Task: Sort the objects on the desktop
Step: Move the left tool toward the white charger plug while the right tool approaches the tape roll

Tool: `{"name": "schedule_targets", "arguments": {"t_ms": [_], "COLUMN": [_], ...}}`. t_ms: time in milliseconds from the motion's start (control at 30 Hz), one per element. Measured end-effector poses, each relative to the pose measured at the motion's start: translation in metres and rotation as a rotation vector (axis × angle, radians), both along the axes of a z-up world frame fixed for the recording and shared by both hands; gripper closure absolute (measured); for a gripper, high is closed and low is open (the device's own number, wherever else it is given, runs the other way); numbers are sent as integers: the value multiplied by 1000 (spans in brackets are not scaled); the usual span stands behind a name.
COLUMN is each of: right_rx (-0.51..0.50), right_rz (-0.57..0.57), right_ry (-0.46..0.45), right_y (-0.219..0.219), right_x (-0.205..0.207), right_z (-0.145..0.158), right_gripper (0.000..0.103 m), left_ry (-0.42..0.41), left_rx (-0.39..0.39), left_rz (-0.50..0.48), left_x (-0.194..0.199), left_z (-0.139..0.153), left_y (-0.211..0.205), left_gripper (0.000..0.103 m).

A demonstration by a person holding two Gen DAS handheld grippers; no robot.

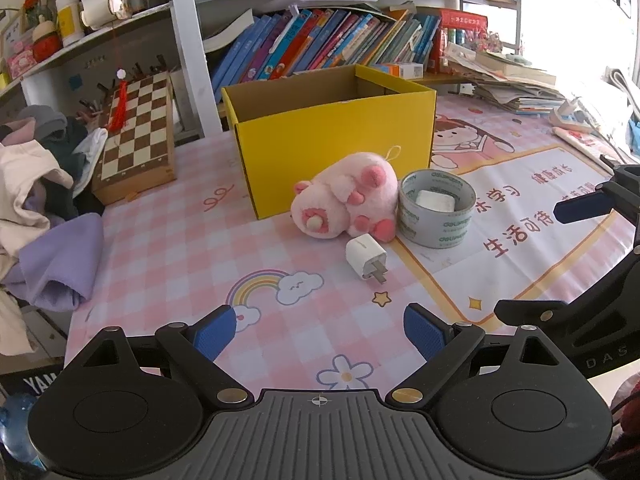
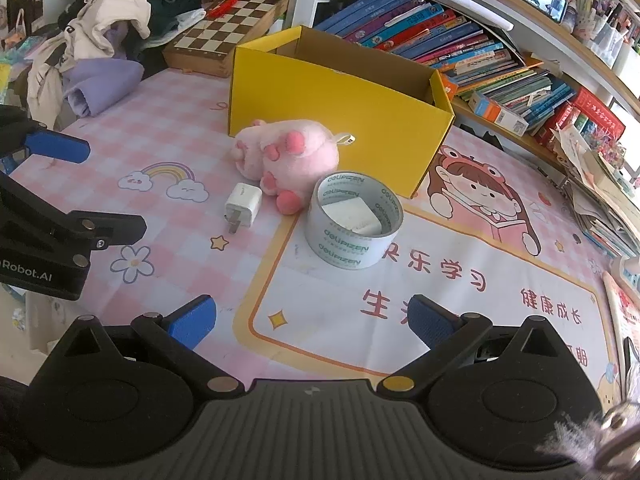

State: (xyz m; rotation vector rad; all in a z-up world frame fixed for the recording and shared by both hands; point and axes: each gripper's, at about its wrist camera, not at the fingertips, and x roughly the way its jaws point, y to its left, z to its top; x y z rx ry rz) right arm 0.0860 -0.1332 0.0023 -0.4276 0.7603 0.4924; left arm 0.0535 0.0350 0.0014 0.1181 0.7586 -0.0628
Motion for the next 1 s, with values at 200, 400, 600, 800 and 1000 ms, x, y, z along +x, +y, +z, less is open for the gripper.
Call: {"name": "schedule_targets", "arguments": {"t_ms": [200, 400, 600, 800, 1000], "right_rx": [-4, -3, 1, 1, -2], "right_rz": [3, 6, 5, 15, 25], "right_ry": [5, -1, -9, -14, -10], "right_y": [1, 1, 0, -2, -4], "right_x": [2, 5, 12, 24, 38], "right_z": [0, 1, 3, 5, 5], "right_gripper": [0, 0, 3, 3, 3], "left_ry": [6, 9, -3, -12, -8], "left_rx": [-1, -8, -9, -12, -12], "left_rz": [-3, -8, 0, 21, 27], "left_x": [2, 5, 11, 21, 33], "left_z": [-1, -2, 0, 1, 1], "left_y": [0, 0, 0, 1, -3], "left_gripper": [10, 10, 10, 10, 10]}}
